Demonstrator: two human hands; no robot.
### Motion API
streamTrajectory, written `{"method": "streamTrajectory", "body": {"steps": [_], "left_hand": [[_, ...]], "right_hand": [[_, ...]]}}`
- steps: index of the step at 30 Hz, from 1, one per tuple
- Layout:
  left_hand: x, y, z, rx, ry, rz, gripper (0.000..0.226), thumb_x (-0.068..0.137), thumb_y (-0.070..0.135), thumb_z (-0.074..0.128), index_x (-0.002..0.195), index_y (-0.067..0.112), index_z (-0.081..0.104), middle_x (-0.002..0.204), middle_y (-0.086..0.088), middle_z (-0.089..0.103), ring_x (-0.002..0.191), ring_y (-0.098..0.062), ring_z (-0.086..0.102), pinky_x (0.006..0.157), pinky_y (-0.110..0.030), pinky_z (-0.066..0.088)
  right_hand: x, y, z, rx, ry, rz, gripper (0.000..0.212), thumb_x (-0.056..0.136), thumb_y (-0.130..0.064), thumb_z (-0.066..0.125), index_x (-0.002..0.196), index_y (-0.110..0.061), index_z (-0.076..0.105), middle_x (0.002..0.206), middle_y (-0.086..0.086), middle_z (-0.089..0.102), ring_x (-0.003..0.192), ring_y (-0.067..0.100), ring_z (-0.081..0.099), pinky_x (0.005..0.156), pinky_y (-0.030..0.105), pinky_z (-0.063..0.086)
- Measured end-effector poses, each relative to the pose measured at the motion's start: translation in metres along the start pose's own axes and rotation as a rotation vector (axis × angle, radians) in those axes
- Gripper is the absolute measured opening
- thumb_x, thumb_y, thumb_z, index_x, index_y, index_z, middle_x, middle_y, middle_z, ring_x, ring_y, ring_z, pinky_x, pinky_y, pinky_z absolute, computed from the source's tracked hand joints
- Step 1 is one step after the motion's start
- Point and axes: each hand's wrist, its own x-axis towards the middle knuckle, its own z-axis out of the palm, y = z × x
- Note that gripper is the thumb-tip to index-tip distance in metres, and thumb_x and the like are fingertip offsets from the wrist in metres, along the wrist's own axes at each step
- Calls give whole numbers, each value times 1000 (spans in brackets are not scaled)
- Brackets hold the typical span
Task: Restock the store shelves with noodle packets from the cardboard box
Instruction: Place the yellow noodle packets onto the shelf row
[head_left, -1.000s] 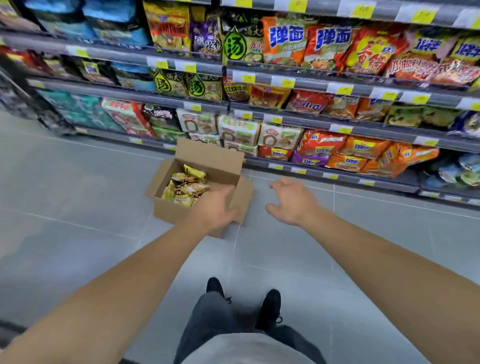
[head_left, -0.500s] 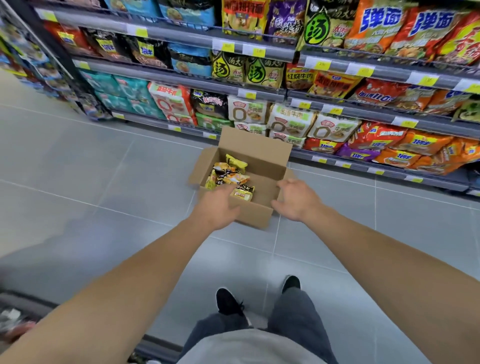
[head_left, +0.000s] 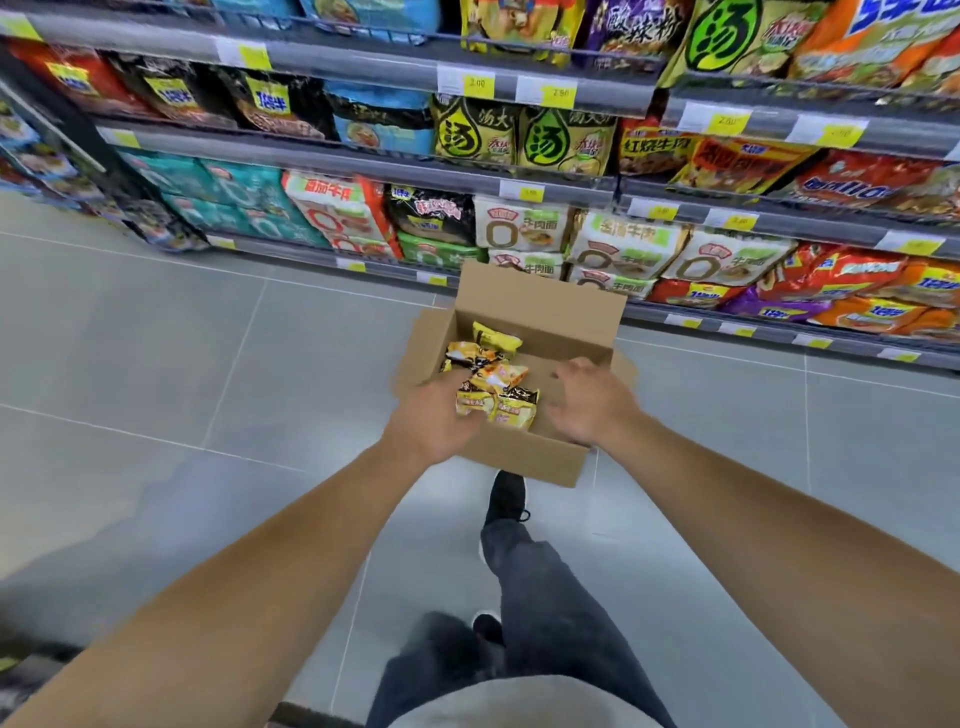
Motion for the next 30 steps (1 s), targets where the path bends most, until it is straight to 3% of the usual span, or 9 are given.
{"method": "streamTrajectory", "body": {"steps": [4,8,14,19,25,30], "left_hand": [[57,-14,-16,-11,-31,-50,60,89,31,63,145,19,43,142,-3,52,127,-24,50,103,-31,42],[116,-33,-21,7,-91,-87,61,91,32,61,146,20,40,147,-2,47,132,-23,46,105,-29,38],[204,-71,-5,65,-194,-102,60,92,33,59,147,21,40,146,-2,48,121,-20,55,91,-19,38],[290,-117,29,75,-286,-120,61,90,32,62,146,21,42,145,-5,49,131,-21,47,102,-26,37],[379,-181,82,94,-342,-142,61,87,35,62,144,24,43,141,-4,53,126,-23,52,93,-28,42],[436,-233,128,56,-298,-154,53,87,36,62,138,27,50,130,1,61,113,-20,59,81,-23,40]], "right_hand": [[60,-1,4,105,-79,55,51,83,-44,50,122,-12,53,119,11,58,117,31,51,90,40,50],[115,1,20,168,-136,108,47,87,-39,54,121,-7,50,117,14,57,111,34,54,81,37,48],[197,13,61,277,-146,194,43,87,-37,56,120,-9,52,118,14,59,112,33,55,87,37,49],[260,20,119,371,-221,338,34,85,-31,55,115,-14,54,114,6,60,101,27,59,83,39,54],[347,25,191,399,-253,416,48,88,-31,58,133,-15,51,133,8,53,115,25,54,83,31,46],[423,25,251,487,-230,418,56,86,-29,61,139,-18,48,142,6,47,124,27,50,95,37,48]]}}
